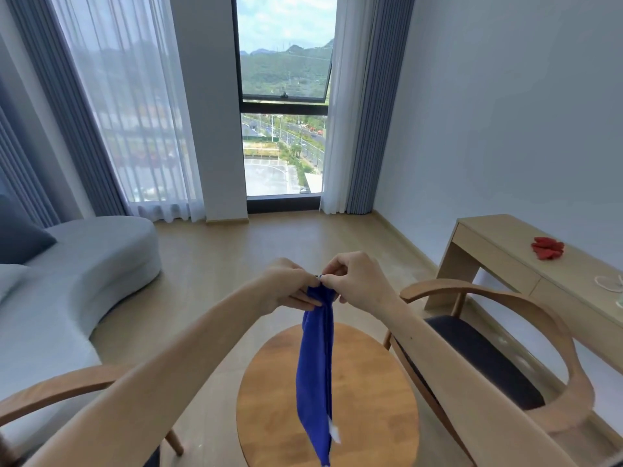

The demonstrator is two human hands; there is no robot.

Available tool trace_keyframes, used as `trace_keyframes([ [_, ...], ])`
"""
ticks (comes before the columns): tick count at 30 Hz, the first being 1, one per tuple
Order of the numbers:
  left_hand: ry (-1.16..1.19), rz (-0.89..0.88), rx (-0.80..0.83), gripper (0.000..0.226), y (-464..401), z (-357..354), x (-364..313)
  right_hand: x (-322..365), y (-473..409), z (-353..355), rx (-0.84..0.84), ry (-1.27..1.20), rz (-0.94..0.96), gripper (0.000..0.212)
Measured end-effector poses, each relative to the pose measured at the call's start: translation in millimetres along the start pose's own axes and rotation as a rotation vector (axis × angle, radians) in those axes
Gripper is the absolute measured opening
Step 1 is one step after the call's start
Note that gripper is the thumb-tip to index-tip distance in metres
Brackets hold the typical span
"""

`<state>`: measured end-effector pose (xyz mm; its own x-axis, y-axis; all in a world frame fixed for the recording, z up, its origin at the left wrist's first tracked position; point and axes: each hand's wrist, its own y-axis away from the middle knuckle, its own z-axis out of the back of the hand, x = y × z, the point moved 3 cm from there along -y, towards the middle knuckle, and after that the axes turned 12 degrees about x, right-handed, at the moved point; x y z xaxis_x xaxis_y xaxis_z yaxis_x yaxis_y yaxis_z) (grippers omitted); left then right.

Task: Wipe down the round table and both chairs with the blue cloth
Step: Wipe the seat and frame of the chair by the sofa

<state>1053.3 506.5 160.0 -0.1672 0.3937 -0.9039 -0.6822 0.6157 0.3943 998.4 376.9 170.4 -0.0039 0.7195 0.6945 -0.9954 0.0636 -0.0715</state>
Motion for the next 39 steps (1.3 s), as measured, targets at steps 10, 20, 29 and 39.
trace_keyframes([
  [10, 0.318, 0.011, 0.108, 0.029, 6.9, 3.5, -8.7, 6.2, 9.1, 2.9, 0.128, 0.193, 0.104, 0.03],
  [20, -0.318, -0.323, -0.072, 0.019, 2.9, 32.8, 13.8, 8.2, 13.7, 42.2, -0.041, 0.183, 0.205, 0.017],
  [29, -0.627, -0.457, -0.06, 0.016, -17.0, 15.2, 55.9, 5.9, 15.1, 51.3, -0.061, 0.159, 0.239, 0.02],
  [39, -0.605, -0.638, -0.022, 0.025, -13.6, -12.4, 55.9, -10.4, 18.5, 65.4, -0.115, 0.073, 0.201, 0.019],
])
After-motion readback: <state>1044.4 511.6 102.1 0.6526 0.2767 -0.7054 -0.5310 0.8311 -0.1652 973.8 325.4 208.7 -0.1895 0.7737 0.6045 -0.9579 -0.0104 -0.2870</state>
